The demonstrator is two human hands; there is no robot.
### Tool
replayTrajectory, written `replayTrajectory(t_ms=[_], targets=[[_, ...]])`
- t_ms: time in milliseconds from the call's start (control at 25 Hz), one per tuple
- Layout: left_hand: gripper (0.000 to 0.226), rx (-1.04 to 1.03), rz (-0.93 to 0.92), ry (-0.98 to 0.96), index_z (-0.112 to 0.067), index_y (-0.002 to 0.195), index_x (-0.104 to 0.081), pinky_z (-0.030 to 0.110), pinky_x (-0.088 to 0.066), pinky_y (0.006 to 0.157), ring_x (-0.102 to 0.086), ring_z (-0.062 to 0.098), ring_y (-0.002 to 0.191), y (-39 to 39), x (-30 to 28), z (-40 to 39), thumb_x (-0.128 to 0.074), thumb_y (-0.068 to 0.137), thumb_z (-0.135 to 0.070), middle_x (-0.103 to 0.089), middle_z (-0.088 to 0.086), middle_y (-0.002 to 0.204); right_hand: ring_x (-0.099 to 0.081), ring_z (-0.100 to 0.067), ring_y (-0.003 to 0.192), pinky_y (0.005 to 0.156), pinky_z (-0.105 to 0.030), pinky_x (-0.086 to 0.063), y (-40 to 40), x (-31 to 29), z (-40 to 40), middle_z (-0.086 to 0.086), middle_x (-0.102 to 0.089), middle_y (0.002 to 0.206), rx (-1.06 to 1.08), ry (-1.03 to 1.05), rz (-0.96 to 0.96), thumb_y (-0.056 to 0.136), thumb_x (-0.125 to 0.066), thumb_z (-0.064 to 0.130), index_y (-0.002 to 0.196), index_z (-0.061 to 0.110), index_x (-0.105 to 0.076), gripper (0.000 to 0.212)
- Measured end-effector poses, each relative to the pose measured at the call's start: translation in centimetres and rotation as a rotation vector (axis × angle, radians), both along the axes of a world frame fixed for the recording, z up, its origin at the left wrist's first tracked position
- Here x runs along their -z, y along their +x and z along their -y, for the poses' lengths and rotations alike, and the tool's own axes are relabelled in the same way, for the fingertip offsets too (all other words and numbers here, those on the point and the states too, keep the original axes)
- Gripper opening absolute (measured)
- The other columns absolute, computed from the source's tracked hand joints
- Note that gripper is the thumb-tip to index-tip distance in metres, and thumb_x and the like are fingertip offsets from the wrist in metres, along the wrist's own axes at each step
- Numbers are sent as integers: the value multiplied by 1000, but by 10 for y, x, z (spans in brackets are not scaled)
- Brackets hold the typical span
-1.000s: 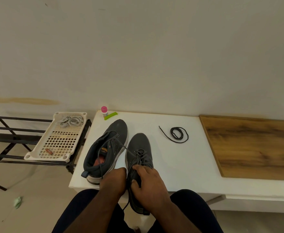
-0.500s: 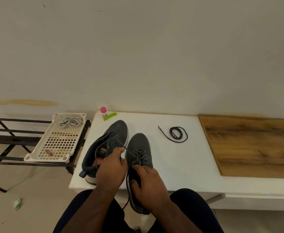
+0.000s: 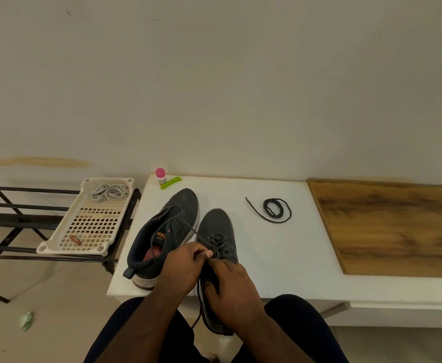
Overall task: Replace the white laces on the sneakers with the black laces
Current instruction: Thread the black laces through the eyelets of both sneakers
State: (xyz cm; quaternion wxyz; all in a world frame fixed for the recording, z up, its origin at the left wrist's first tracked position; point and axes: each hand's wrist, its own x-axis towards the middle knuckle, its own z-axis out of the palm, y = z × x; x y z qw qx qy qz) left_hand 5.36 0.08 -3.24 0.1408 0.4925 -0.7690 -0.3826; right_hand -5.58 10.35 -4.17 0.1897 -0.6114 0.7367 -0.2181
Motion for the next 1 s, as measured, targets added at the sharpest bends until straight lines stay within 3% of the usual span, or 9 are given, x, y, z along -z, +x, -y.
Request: replayTrajectory(t_ms=[160, 320, 400, 520, 600, 680, 760, 880, 1000], targets=[[16, 19, 37, 22, -27, 84, -62, 11, -41, 64, -58, 1, 74, 1, 1, 0, -54, 99, -26, -63, -10, 79, -48, -12, 109, 94, -24, -40, 1, 0, -1, 9, -57, 126, 26, 3, 27, 95, -44, 37, 136, 33, -43, 41], [22, -131, -139, 15, -21, 73, -58, 14, -38, 55, -50, 2, 55, 2, -12, -1, -56, 95, -22, -58, -5, 64, -48, -13, 103, 90, -27, -44, 1, 0, 0, 8, -58, 121, 34, 18, 29, 92, -43, 40, 131, 35, -40, 39], [22, -171, -187, 55, -18, 73, -59, 21, -41, 59, -49, 5, 57, 5, -12, 0, -58, 95, -23, -57, -3, 65, -48, -14, 106, 92, -28, -44, -1, 0, 1, 7, -58, 123, 35, 31, 30, 93, -44, 40, 133, 35, -39, 41], [9, -266, -269, 116, -21, 88, -63, 27, -51, 69, -59, 9, 70, 7, -10, 2, -60, 95, -21, -64, -5, 77, -48, -15, 112, 94, -28, -43, -1, -2, -2, 7, -56, 128, 40, 8, 45, 93, -47, 37, 137, 33, -39, 45], [19, -301, -297, 90, -25, 102, -63, 20, -54, 75, -65, 4, 81, 8, -11, 4, -58, 94, -8, -68, -9, 93, -51, -10, 113, 95, -27, -46, -2, -4, -4, 12, -56, 128, 61, -16, 126, 92, -52, 36, 136, 36, -42, 46], [28, -328, -354, 83, -26, 108, -63, 20, -56, 79, -68, 0, 81, 10, -11, 6, -54, 95, -2, -70, -10, 98, -59, -5, 100, 89, -29, -53, -10, -5, -6, 18, -61, 113, 182, -60, 280, 90, -57, 34, 123, 43, -49, 36], [24, -359, -388, 59, -26, 106, -67, 26, -59, 78, -69, 1, 76, 10, -12, 6, -55, 98, -8, -73, -6, 94, -64, -5, 83, 77, -30, -56, -24, -6, -6, 14, -64, 95, 364, -84, 410, 90, -61, 30, 108, 46, -54, 25], [24, -383, -446, -33, -25, 109, -71, 33, -60, 75, -71, 8, 76, 8, -18, 7, -53, 101, -12, -73, -5, 93, -64, -5, 77, 69, -20, -51, -38, -6, -8, 11, -65, 90, 470, -33, 451, 90, -64, 30, 110, 39, -59, 22], [30, -271, -407, -154, -22, 121, -68, 19, -52, 88, -67, 2, 91, -1, -33, 15, -51, 100, -9, -71, -8, 105, -61, -6, 85, 69, -13, -44, -36, -5, -5, 15, -61, 97, 421, -5, 423, 89, -67, 34, 103, 42, -56, 20]])
